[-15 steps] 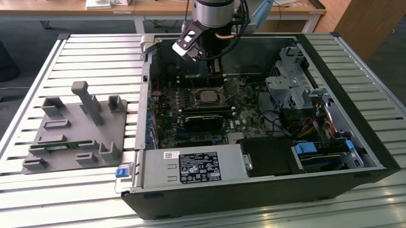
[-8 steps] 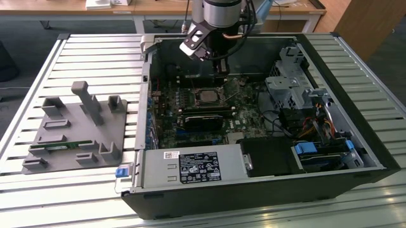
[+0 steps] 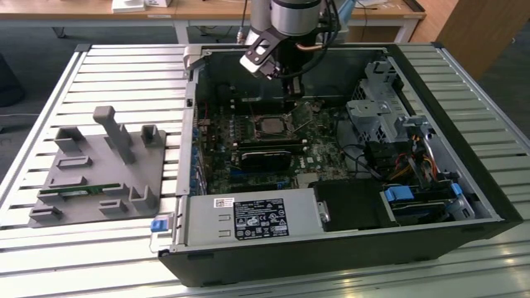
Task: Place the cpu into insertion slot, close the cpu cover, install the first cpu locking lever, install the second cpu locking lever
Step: 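Close the cpu cover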
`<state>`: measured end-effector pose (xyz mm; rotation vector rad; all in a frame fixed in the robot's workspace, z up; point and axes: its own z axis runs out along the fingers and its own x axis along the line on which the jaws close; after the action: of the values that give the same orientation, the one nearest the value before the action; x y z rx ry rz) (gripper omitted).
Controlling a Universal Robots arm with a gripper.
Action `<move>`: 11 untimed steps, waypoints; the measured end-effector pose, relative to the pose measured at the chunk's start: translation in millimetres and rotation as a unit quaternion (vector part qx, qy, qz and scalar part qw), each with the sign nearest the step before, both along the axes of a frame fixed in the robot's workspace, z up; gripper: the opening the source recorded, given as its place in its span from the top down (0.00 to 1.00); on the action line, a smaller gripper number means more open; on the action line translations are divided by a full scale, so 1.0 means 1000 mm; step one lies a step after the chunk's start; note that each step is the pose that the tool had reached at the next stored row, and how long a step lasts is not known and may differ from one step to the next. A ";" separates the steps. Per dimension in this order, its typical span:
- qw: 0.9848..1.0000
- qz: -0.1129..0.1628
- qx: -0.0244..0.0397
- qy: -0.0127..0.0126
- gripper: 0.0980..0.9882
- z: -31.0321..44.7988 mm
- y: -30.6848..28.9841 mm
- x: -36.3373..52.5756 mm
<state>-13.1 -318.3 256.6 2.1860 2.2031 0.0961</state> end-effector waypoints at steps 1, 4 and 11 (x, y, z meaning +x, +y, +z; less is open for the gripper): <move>1.000 0.000 0.000 0.000 0.99 0.0005 0.0000 0.0001; 1.000 0.000 0.000 0.000 0.99 0.0019 0.0000 0.0006; 1.000 0.000 0.000 0.000 0.99 0.0098 0.0000 0.0008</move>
<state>-12.3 -318.3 266.4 2.1862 2.2032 0.0964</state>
